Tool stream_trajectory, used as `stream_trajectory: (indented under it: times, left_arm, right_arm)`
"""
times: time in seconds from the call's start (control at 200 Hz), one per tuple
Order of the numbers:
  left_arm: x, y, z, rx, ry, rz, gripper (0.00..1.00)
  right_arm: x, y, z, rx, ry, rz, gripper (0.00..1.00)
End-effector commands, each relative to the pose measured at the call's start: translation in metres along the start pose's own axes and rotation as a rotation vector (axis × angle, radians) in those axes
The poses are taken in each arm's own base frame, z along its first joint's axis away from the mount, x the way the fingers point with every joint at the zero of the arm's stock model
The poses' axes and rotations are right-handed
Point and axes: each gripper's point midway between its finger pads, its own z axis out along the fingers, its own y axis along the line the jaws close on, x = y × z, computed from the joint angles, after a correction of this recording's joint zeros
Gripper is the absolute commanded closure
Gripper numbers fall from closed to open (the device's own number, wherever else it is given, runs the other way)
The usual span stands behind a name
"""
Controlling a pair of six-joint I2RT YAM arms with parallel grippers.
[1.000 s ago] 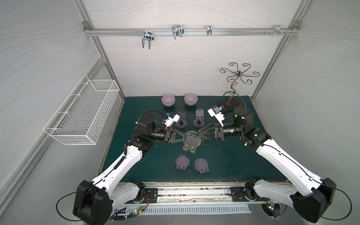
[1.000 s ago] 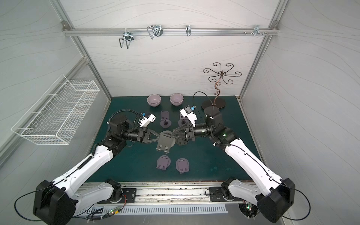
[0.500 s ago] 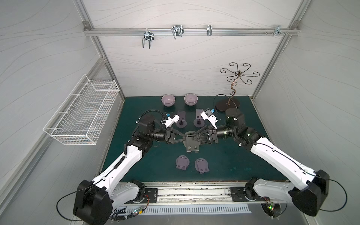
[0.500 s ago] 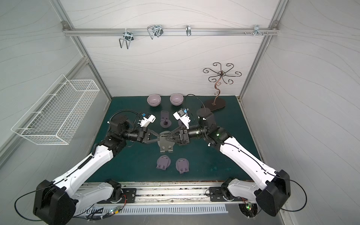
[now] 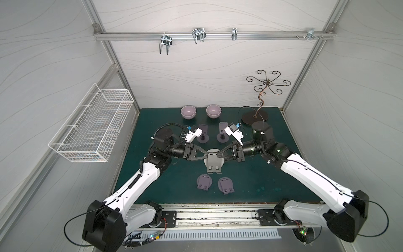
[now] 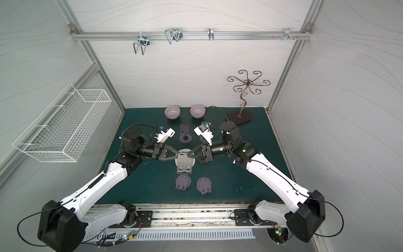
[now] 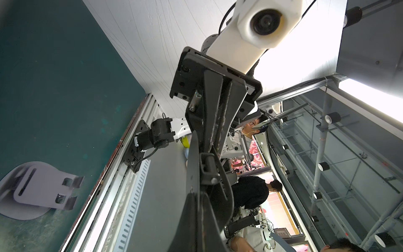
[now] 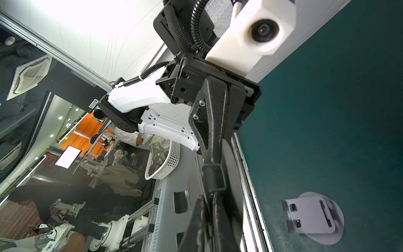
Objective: Open the phone stand
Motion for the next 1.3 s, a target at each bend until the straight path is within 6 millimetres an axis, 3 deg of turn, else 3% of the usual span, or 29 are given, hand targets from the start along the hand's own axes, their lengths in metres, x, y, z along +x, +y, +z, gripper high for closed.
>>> stream_trajectory:
  times: [0.0,0.22,0.585,0.8,0.99,1.111,1.296]
  left_arm:
    - [-0.017,-0.005,0.002,-0.004,-0.052,0.019,1.00]
    - [-0.013,0.014,0.003,-0.022,-0.053,-0.037,1.00]
    - [-0.004,0.062,0.005,-0.075,-0.048,-0.194,1.00]
    - [-0.005,0.083,0.005,-0.105,-0.062,-0.267,1.00]
    - [-0.004,0.088,0.005,-0.108,-0.065,-0.299,1.00]
    - [0.006,0.089,0.004,-0.104,-0.066,-0.330,1.00]
    - [0.023,0.090,0.004,-0.116,-0.051,-0.376,1.00]
  right_arm:
    - [0.008,0.021,0.004,-0.086,0.035,-0.062,1.00]
    - [-0.020,0.056,-0.008,-0.132,-0.043,-0.155,1.00]
    - [-0.069,0.110,-0.030,-0.145,-0.160,-0.309,1.00]
    - [-0.072,0.145,-0.042,-0.228,-0.146,-0.351,1.00]
    - [-0.075,0.132,-0.046,-0.118,-0.201,-0.367,1.00]
    - [-0.095,0.121,-0.051,-0.008,-0.289,-0.426,1.00]
    - [-0.130,0.088,-0.058,0.205,-0.443,-0.539,1.00]
